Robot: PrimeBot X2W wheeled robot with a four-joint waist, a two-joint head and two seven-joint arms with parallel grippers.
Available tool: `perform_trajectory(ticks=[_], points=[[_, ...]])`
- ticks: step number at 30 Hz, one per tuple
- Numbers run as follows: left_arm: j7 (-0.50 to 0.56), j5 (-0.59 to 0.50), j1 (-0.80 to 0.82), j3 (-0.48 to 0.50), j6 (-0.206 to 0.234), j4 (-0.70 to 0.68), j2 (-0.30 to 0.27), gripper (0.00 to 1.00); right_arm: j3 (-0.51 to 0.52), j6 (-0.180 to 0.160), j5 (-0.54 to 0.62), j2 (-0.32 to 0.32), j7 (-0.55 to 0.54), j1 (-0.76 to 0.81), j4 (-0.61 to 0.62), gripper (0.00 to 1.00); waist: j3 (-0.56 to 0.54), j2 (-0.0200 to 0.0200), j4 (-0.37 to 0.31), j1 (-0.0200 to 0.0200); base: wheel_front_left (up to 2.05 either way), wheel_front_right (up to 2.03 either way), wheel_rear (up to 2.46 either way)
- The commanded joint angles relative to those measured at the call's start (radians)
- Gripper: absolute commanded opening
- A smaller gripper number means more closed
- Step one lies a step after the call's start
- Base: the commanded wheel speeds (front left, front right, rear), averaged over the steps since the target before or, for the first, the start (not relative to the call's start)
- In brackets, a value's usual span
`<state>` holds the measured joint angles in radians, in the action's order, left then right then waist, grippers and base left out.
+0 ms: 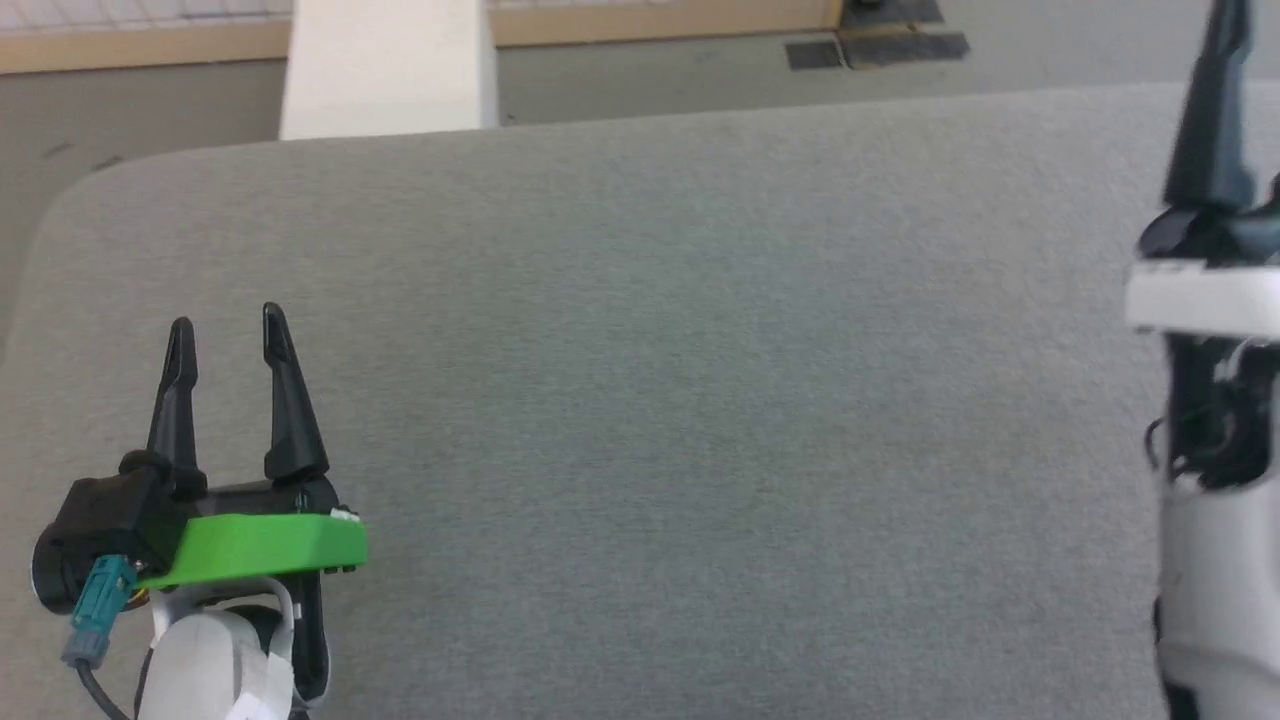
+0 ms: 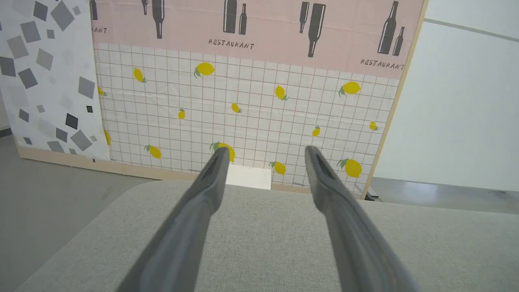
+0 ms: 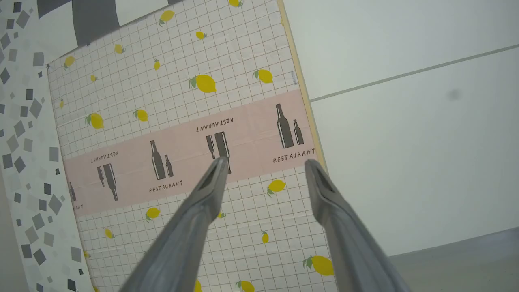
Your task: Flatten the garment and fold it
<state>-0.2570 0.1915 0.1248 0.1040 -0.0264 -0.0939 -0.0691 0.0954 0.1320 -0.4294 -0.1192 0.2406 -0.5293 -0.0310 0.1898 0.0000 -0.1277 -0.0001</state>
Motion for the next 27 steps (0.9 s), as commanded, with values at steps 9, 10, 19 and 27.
perform_trajectory(ticks=[9, 10, 19, 27], points=[[-0.005, 0.024, 0.026, -0.029, 0.022, 0.064, 0.014, 1.0, -0.036, -0.001, 0.056, 0.068, 0.02, 0.222, 0.045, 1.0, -0.109, 0.0, 0.118, 0.0001, 0.0, 0.0, 0.0], [-0.005, 0.027, 0.025, -0.035, 0.023, 0.076, 0.014, 1.0, -0.045, -0.001, 0.061, 0.068, 0.02, 0.247, 0.04, 1.0, -0.116, 0.0, 0.125, 0.0001, 0.0, 0.0, 0.0], [-0.005, 0.039, 0.019, -0.094, 0.033, 0.196, 0.017, 1.0, -0.083, -0.001, 0.129, 0.069, 0.021, 0.407, 0.014, 1.0, -0.125, 0.0, 0.15, 0.0001, 0.0, 0.0, 0.0], [-0.005, 0.053, -0.01, -0.146, 0.064, 0.244, 0.019, 1.0, -0.095, -0.001, 0.155, 0.069, 0.021, 0.471, -0.02, 1.0, -0.128, 0.0, 0.133, 0.0001, 0.0, 0.0, 0.0]])
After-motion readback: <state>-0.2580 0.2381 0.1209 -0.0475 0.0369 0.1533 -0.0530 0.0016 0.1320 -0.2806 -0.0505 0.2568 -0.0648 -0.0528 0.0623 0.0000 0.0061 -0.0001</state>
